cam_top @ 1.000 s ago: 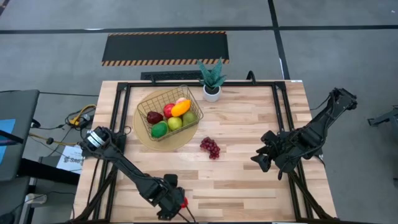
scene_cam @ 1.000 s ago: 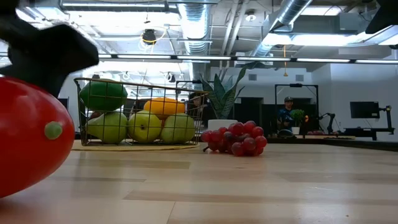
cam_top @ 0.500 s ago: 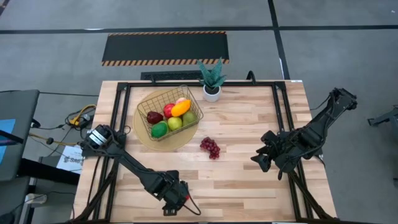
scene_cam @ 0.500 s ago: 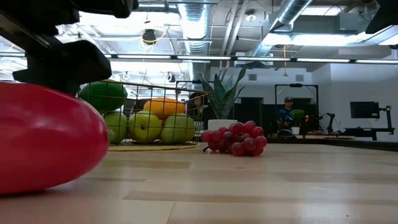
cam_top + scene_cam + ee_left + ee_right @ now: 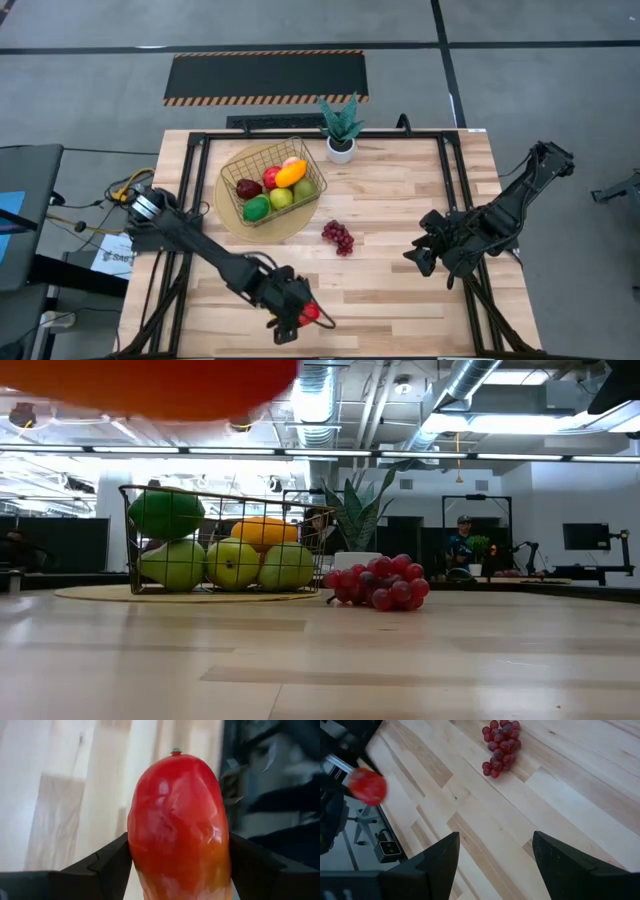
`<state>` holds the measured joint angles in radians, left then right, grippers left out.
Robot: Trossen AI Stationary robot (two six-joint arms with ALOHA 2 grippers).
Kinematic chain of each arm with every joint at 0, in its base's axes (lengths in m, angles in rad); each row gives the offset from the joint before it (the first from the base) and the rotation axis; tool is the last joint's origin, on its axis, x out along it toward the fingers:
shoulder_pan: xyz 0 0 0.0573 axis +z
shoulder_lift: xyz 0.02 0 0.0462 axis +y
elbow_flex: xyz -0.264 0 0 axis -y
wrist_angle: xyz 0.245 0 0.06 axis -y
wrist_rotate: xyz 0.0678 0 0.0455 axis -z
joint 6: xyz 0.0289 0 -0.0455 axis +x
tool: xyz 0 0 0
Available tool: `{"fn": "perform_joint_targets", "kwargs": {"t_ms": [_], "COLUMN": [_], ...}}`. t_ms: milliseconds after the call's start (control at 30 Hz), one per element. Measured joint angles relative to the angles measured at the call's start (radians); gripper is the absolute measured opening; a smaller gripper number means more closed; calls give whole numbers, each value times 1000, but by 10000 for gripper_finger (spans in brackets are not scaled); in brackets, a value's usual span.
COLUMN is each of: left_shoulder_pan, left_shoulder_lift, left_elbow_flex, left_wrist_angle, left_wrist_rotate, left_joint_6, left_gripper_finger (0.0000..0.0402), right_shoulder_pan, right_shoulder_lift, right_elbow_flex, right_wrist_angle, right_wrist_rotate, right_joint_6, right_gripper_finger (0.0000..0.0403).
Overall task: Build produce basket
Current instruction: Put the red mango into the wire basket
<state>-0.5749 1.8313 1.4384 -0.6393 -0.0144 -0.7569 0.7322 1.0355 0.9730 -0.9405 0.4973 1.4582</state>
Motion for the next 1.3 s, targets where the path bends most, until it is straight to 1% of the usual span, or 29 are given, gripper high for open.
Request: {"fn": "perform_joint_targets", "kwargs": {"t_ms": [233, 400, 567, 767, 867, 933, 1100, 1200, 1300], "left_shoulder_pan": [26, 37, 52, 59, 59, 59, 58, 57, 57], "left_shoulder_lift": [-132, -200, -244, -253, -253, -252, -253, -251, -253], "left_elbow_flex": [127, 241, 345, 465, 498, 513, 533, 533, 533], "left_wrist_angle": [20, 119, 254, 402, 488, 559, 737, 823, 846], "left_wrist_rotate": [0, -49, -101, -104, -68, -26, 118, 226, 327], "left_joint_6": [-50, -77, -37, 77, 117, 138, 170, 170, 146], "left_gripper_finger": [262, 262, 263, 263, 263, 263, 263, 263, 263], "right_shoulder_pan": [0, 0, 0, 0, 0, 0, 0, -1, -1], "right_shoulder_lift": [0, 0, 0, 0, 0, 0, 0, 0, 0], "right_elbow_flex": [0, 0, 0, 0, 0, 0, 0, 0, 0], "right_wrist_angle": [0, 0, 0, 0, 0, 0, 0, 0, 0], "right_wrist_rotate": [0, 1, 2, 4, 5, 4, 5, 5, 5], "right_joint_6": [0, 0, 0, 0, 0, 0, 1, 1, 1], "right_gripper_finger": [273, 273, 273, 273, 273, 273, 273, 273, 273]}}
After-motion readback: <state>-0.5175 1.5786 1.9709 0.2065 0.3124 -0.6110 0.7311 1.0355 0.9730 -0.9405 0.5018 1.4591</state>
